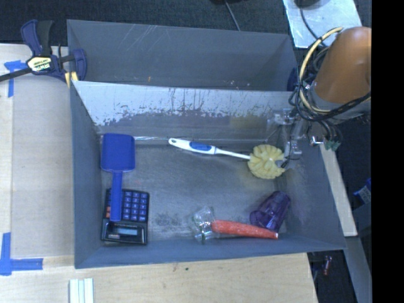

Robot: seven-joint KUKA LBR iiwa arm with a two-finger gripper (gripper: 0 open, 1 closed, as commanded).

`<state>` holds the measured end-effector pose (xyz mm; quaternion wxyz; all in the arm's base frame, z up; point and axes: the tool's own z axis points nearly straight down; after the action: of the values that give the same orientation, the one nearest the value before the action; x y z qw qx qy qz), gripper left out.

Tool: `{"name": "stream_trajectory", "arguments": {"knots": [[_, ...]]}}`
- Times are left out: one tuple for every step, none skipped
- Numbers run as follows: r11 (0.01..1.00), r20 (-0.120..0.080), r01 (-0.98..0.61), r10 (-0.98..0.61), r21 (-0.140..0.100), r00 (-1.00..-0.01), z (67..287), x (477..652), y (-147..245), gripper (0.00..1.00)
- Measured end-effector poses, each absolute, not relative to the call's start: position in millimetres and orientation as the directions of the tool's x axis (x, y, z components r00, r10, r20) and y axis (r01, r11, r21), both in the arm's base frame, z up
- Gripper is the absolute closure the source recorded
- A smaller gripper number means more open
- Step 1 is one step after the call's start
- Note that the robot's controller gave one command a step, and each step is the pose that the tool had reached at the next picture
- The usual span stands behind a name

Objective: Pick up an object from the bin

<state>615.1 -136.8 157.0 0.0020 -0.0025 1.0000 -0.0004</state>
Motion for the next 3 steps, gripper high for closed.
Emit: {"name": "stream_trajectory", "arguments": {"knots": [[1.000,-0.004,-0.005,-0.005,-0.001,-1.000,157,615.1,-137,0.00],[0.994,-0.001,-0.107,-0.107,0.000,-0.994,68,605.6,-128,0.00],[0.993,-0.019,-0.120,-0.120,-0.007,-0.993,72,615.3,-141,1.00]]}}
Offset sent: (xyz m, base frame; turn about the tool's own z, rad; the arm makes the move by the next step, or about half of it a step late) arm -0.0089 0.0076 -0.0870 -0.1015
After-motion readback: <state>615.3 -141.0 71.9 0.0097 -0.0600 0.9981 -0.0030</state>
